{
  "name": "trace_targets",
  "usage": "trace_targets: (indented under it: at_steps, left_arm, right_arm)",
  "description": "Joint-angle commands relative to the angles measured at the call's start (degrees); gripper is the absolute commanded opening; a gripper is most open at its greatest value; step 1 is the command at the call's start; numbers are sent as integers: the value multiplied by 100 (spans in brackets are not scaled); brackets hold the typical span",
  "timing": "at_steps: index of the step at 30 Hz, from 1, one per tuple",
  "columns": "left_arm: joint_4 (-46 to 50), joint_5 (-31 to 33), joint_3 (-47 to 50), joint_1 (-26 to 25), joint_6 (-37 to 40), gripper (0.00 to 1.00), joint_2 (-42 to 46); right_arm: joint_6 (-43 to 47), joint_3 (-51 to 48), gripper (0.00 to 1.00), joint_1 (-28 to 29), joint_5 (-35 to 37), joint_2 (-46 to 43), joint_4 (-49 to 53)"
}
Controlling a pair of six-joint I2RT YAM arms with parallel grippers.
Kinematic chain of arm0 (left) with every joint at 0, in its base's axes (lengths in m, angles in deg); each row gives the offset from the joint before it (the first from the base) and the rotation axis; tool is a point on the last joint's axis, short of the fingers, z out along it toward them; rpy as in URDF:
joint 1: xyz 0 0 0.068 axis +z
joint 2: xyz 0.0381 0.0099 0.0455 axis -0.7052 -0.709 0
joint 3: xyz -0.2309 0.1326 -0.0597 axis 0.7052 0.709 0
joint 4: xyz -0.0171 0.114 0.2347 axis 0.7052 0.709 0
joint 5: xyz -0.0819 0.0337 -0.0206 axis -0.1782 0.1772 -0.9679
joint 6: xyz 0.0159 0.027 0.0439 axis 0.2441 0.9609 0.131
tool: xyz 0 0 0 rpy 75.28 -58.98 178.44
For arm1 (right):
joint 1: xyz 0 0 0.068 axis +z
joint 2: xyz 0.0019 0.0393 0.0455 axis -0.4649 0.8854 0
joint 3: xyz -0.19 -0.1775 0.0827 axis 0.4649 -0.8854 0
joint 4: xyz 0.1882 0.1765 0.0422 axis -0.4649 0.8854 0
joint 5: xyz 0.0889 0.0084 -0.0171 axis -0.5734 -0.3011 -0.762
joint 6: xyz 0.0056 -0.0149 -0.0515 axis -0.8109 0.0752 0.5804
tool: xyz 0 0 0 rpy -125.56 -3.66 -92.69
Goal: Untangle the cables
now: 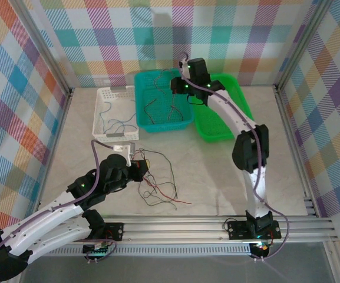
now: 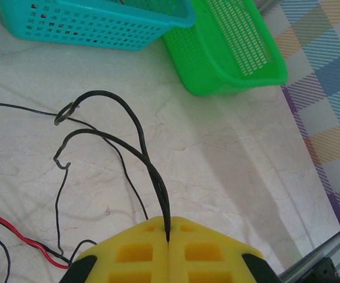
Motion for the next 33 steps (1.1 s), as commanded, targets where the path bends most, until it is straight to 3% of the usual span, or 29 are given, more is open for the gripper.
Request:
trace_targets:
  at_steps: [1, 6, 11, 15, 21, 27, 33]
  left_arm:
    - [-256, -99, 76, 63, -128, 0, -32]
    - [-266, -108, 79, 63, -154, 0, -141]
    - [-525, -144, 52, 70, -131, 0, -380]
    - [-699, -238, 23, 70, -148, 0, -585]
    - [-917, -341, -12, 65, -198, 0, -760]
    - [-980, -478, -56, 65, -244, 0, -840]
    - [-852, -399, 92, 70, -295, 0, -552]
  right_arm:
    - [219, 1013, 0, 60, 49, 701, 686]
    - [265, 1653, 0, 70, 59, 1371, 1087]
    - [330, 1636, 22, 83, -96, 1311, 1210]
    - [456, 1277, 36, 92, -59, 768, 1212]
    - [468, -166, 53, 110, -279, -590, 455]
    - [643, -324, 52, 101, -222, -765, 805]
    - [599, -1118, 53, 108, -266, -1142, 530]
